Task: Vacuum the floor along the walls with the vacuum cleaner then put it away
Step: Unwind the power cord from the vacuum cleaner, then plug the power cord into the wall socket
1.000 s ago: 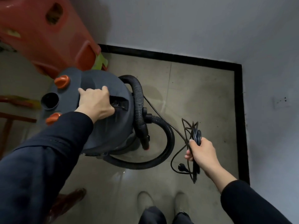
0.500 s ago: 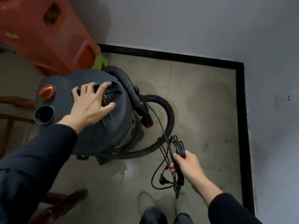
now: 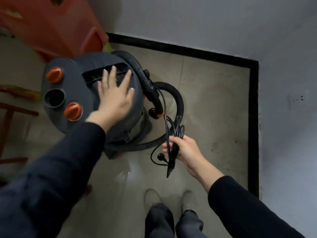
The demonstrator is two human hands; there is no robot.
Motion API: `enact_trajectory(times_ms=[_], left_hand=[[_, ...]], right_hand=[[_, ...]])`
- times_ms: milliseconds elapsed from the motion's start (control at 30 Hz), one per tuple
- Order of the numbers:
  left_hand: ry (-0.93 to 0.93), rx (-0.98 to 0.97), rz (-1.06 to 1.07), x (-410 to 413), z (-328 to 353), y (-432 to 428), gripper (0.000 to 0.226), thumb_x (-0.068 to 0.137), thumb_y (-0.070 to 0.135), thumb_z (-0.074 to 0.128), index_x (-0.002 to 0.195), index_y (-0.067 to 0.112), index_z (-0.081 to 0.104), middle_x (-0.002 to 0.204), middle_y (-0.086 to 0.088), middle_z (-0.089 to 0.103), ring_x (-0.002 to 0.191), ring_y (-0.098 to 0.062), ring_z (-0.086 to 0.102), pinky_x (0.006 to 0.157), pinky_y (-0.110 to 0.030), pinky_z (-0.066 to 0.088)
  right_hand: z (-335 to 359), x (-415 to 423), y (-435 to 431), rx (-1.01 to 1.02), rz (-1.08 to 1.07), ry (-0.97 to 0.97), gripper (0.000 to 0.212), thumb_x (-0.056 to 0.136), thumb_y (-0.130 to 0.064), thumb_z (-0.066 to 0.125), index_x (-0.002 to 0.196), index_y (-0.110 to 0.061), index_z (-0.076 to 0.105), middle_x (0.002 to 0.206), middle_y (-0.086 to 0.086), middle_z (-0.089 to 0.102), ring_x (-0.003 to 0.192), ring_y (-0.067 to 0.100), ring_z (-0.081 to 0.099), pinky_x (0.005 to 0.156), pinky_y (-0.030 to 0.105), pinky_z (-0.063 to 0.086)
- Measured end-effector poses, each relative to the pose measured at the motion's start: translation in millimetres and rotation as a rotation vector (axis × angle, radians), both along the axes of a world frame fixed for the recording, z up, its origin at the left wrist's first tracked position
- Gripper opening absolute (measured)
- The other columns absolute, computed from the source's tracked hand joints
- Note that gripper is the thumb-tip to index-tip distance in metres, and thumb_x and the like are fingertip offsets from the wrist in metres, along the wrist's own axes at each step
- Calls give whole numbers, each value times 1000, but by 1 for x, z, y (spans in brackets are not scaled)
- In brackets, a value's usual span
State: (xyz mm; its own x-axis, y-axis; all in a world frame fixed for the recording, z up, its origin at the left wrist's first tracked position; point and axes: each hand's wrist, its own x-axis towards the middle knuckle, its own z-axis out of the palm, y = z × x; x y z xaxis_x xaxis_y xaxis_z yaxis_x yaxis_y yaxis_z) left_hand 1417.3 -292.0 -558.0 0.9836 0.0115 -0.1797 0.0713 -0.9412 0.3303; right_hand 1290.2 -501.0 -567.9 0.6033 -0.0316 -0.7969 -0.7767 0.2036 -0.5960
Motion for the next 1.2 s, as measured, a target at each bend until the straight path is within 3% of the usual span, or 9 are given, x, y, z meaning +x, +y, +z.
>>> enact_trajectory(times_ms=[100,233,367,433,500,600,700,867,1200], left_hand=[[-6,-418,132,-102,-7,-42,44,102,18,43,146,17,42,156,-10,30,147,-24,13,118,-35,6],[449,-818,384,-200,-23,-76,43,93,-8,41,129,7,59,133,-7,56,136,-21,42,106,-16,28],[653,-818,87,-229,-30,-98,71,80,5,58,146,21,39,145,6,34,146,-12,14,115,-24,14],[643,-835,61,-226,-31,-102,64,78,22,66,139,25,48,142,-1,48,138,-19,34,114,-34,31],[582,-891,128,-220,-29,-100,33,80,32,69,112,26,65,108,-4,68,102,-16,60,93,-42,48],[585,-1027,121,-219,-21,-88,2,88,22,70,89,23,71,82,-3,70,76,-14,62,82,-44,53],[624,-1165,109,-220,-7,-71,12,93,25,64,96,24,75,85,-1,69,77,-13,59,74,-30,50],[614,-1292,307,-227,8,-41,37,89,46,54,110,21,72,108,-9,73,94,-20,66,88,-36,54],[481,-1464,800,-242,2,3,41,80,58,61,93,20,72,70,4,63,69,-14,66,70,-28,57]], right_hand=[[9,-4,-4,90,-26,-13,12,96,-20,55,88,-12,56,88,16,74,73,26,72,59,31,55],[17,-16,-19,132,-9,-50,13,97,-21,53,88,-11,57,95,16,74,85,27,73,85,39,53],[23,-21,-26,223,-57,-40,11,97,-19,52,98,-8,55,100,16,73,91,25,72,79,32,56],[26,-22,-26,258,-67,-54,9,98,-15,51,99,-7,55,101,17,73,93,26,72,77,31,57],[30,-21,-27,238,-29,-93,9,97,-12,53,97,-5,59,99,18,72,94,28,72,73,31,59],[41,-14,-32,96,81,-139,13,96,-13,58,90,-2,62,93,18,73,87,28,73,67,32,59],[49,-8,-34,78,54,-128,15,95,-13,59,88,0,63,84,17,74,76,25,74,60,31,58],[46,-16,-31,119,-74,-57,9,92,-10,60,87,-2,62,73,13,73,66,21,73,54,30,57],[32,-19,-55,-88,-9,-104,19,86,-3,65,79,-13,49,44,-5,38,38,12,37,47,26,42]])
